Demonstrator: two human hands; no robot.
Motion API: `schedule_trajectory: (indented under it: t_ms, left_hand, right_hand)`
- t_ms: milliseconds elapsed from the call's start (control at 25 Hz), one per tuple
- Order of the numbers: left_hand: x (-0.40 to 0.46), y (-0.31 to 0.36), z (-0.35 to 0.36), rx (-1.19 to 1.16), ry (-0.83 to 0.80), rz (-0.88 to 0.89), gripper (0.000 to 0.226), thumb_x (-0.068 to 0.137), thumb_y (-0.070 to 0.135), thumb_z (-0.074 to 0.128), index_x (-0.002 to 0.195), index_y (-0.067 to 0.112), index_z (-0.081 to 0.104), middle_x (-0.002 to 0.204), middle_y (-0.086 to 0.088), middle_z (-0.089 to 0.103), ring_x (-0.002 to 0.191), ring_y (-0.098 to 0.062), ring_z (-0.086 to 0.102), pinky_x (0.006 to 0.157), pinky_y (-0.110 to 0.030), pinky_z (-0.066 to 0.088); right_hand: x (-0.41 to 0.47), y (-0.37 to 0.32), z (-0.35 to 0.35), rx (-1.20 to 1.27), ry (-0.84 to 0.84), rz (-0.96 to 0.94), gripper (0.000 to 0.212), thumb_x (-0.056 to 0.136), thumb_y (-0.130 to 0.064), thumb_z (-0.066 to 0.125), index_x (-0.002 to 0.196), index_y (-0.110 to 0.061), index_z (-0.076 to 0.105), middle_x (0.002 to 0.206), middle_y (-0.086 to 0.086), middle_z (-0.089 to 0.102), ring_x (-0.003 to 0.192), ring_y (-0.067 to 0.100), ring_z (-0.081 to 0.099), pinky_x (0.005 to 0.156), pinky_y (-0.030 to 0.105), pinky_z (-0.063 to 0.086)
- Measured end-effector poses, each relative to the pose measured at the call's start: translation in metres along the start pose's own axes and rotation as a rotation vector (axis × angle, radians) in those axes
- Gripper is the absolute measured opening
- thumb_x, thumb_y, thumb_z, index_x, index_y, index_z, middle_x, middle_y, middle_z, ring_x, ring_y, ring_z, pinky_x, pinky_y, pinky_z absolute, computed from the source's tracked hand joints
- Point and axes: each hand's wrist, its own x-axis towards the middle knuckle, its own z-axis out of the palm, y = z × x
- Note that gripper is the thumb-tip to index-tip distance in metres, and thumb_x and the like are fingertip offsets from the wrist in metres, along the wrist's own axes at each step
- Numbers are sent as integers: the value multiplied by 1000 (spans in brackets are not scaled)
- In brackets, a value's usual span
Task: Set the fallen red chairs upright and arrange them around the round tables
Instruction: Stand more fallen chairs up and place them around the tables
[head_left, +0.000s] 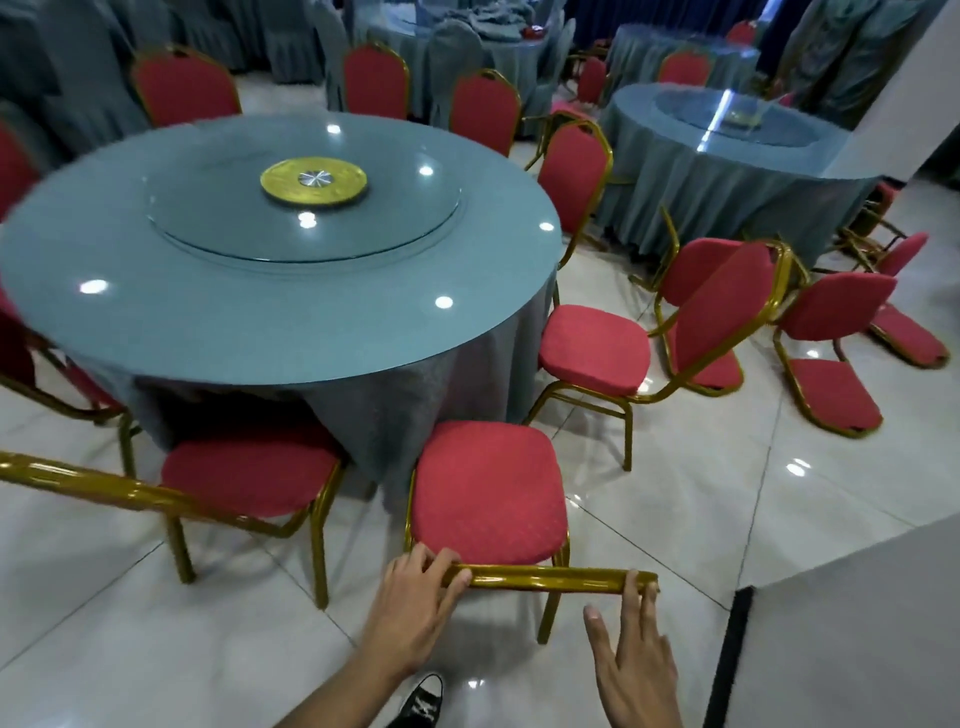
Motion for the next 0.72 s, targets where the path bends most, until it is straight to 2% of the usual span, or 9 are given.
schedule_trajectory:
  t_ms: [120, 200, 240, 280, 360, 440, 560, 720]
  left_hand:
    - [-36, 20, 17, 13, 70, -116, 64, 93, 71, -3, 121, 44, 48, 102, 15, 42, 94, -8, 43, 91, -25, 35]
    - [-47, 33, 30, 40, 136, -181, 62, 100, 62, 3, 127, 37, 53, 106, 10, 52, 97, -15, 52, 93, -32, 42]
    - [-48, 37, 34, 44, 162, -214, 63, 102, 60, 2, 133, 36, 51, 114, 6, 55, 106, -20, 55, 99, -39, 43]
    - [-45, 41, 36, 16, 135, -248, 67, 100, 62, -3, 143, 39, 42, 129, 3, 52, 123, -24, 50, 108, -46, 38]
    - [-26, 46, 37, -61, 110, -300, 70, 93, 69, -11, 154, 47, 13, 157, 6, 26, 151, -22, 16, 123, -52, 12]
    - [1, 50, 39, -107, 113, -297, 65, 89, 74, -11, 152, 55, -5, 166, 10, 3, 154, -18, -7, 123, -54, -1]
    - [36, 60, 39, -129, 151, -316, 64, 89, 77, -10, 150, 59, -8, 167, 11, -7, 153, -17, -14, 122, -58, -2]
    - [85, 55, 36, -124, 204, -332, 65, 90, 77, -8, 151, 57, -6, 167, 9, -9, 154, -18, -13, 122, -59, -1]
  right_hand:
    - [1, 15, -3, -45, -1, -83, 80, 84, -78, 8, 143, -46, -35, 165, -3, -24, 155, 15, 6, 124, 44, 1]
    - [8, 20, -6, -25, -24, -149, 81, 86, -78, 10, 148, -45, -31, 163, -6, -27, 155, 13, 4, 123, 43, -2]
    - [14, 19, -8, -15, -42, -173, 81, 87, -78, 10, 149, -45, -29, 163, -7, -27, 155, 12, 3, 123, 44, -3]
    - [21, 17, -10, -8, -52, -187, 80, 87, -78, 10, 150, -45, -28, 164, -7, -26, 155, 12, 2, 123, 45, -3]
    - [43, 10, -15, -6, -36, -200, 82, 86, -80, 9, 151, -44, -26, 165, -5, -23, 155, 15, 1, 125, 48, 0]
    - [71, 4, -23, -8, -19, -197, 84, 84, -81, 8, 152, -42, -25, 167, -2, -20, 155, 19, 5, 125, 49, 2]
    - [115, -5, -37, -59, 4, -216, 88, 84, -81, 8, 155, -38, -20, 168, 2, -13, 155, 24, 12, 124, 51, 4]
    - [166, -27, -47, -63, -10, -261, 91, 84, -82, 11, 158, -35, -15, 168, 2, -10, 155, 24, 10, 123, 50, 2]
